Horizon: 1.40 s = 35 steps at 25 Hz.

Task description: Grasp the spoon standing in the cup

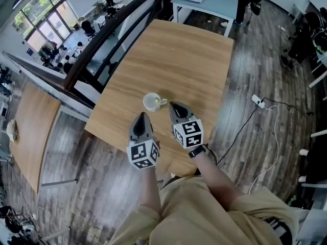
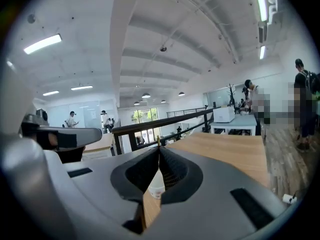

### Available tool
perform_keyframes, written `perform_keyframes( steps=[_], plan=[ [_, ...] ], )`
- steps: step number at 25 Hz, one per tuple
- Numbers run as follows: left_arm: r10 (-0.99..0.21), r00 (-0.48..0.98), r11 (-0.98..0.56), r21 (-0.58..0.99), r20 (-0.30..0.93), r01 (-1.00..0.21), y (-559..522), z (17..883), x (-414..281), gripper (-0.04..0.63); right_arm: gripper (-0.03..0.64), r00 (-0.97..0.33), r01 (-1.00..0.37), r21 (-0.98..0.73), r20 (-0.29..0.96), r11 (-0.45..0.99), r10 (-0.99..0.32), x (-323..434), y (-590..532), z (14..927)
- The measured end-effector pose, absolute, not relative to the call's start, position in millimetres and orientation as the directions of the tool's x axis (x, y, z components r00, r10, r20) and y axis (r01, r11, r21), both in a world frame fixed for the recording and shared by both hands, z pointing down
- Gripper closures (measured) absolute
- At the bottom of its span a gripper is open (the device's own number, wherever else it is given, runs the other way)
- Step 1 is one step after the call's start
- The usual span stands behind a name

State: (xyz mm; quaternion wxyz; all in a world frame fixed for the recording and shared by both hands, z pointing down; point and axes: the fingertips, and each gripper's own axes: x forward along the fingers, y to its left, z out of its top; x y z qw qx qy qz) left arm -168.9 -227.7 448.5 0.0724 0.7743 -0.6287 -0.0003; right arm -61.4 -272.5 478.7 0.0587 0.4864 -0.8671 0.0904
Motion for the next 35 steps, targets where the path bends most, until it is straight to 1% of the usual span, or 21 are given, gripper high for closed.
perform_keyframes(
  steps=[5, 19, 26, 35],
  plan=[
    [-0.979, 0.202, -0.199, 0.067, 0.035, -0.978, -212.7, 420.8, -171.3, 0.583, 0.600, -0.513, -0.858, -0.038, 0.131, 0.512, -0.849, -61.3, -258.7, 448.9],
    [-0.979, 0.180, -0.178, -0.031, -0.095, -0.983, -180.9, 350.1, -174.6, 0.583, 0.600, -0.539, -0.842, -0.004, -0.059, 0.540, -0.841, -56.3, -222.6, 352.1],
    [-0.980, 0.168, -0.166, -0.034, -0.108, -0.986, -174.9, 339.9, -170.5, 0.583, 0.600, -0.546, -0.838, 0.016, -0.070, 0.546, -0.835, -49.9, -218.2, 336.5],
    [-0.984, 0.154, -0.154, -0.004, -0.088, -0.988, -187.2, 347.4, -161.6, 0.583, 0.600, -0.570, -0.822, 0.044, -0.030, 0.568, -0.821, -49.8, -229.4, 343.2]
  ],
)
